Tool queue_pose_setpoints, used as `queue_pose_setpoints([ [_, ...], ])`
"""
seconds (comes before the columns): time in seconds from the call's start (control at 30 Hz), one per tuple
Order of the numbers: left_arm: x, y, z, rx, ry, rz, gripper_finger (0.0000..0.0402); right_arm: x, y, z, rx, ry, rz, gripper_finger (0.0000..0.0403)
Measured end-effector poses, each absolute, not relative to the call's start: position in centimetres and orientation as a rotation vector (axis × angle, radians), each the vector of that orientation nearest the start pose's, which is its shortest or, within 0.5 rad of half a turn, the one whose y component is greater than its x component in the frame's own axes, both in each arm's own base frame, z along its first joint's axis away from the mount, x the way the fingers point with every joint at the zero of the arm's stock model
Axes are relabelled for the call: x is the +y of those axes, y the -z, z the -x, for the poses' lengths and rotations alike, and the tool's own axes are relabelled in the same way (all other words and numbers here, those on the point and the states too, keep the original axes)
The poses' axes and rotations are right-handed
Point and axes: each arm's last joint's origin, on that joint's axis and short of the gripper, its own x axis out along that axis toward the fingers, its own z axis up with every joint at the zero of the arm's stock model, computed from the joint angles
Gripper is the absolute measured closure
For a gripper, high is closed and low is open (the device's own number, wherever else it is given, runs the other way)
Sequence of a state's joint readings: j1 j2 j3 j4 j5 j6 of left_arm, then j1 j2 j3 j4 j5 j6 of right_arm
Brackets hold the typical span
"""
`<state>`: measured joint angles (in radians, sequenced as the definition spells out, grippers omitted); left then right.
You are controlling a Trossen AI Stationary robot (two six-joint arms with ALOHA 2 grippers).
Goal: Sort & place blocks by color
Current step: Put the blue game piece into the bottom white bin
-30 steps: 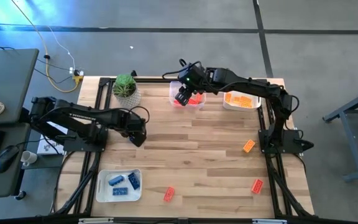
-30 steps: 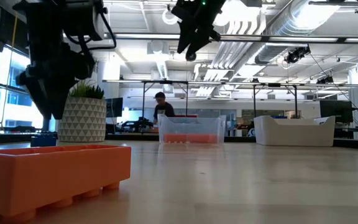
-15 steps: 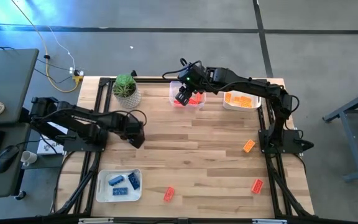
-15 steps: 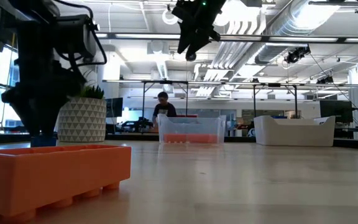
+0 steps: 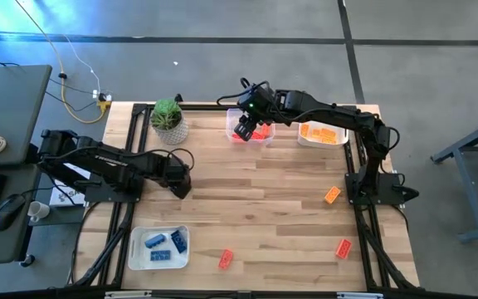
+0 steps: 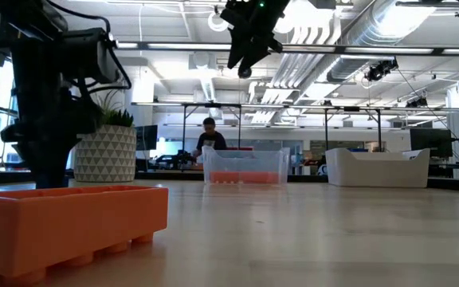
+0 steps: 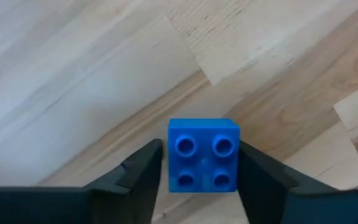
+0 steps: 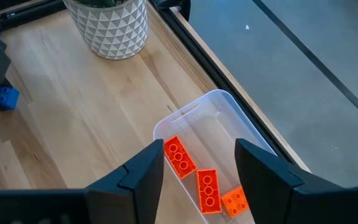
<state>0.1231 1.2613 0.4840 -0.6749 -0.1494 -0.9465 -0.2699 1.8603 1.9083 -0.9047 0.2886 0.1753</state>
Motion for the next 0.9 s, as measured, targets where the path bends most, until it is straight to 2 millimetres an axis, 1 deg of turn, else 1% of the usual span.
queue_pose_setpoints([
  [0.13, 2.5, -13.0, -16.8, 1.223, -0.851, 0.712, 0.0284, -11.4, -35.6, -38.3, 0.819, 0.594, -0.153, 0.0221],
  [0.17, 2.5, -13.0, -16.9, 1.216, -0.843, 0.716, 0.0291, -11.4, -35.6, -38.3, 0.819, 0.593, -0.153, 0.0221],
  [0.3, 2.1, -13.2, -16.9, 1.212, -0.803, 0.734, 0.0291, -11.4, -35.6, -38.3, 0.823, 0.592, -0.153, 0.0221],
  [0.47, 0.8, -14.2, -16.9, 1.193, -0.680, 0.848, 0.0289, -11.4, -35.6, -38.3, 0.831, 0.580, -0.130, 0.0221],
  [0.63, -1.3, -15.5, -16.5, 1.175, -0.542, 0.926, 0.0281, -11.4, -35.5, -38.2, 0.849, 0.570, -0.113, 0.0221],
  [0.9, -4.6, -17.4, -15.2, 1.116, -0.412, 1.010, 0.0283, -11.3, -35.3, -38.0, 0.886, 0.551, -0.075, 0.0221],
])
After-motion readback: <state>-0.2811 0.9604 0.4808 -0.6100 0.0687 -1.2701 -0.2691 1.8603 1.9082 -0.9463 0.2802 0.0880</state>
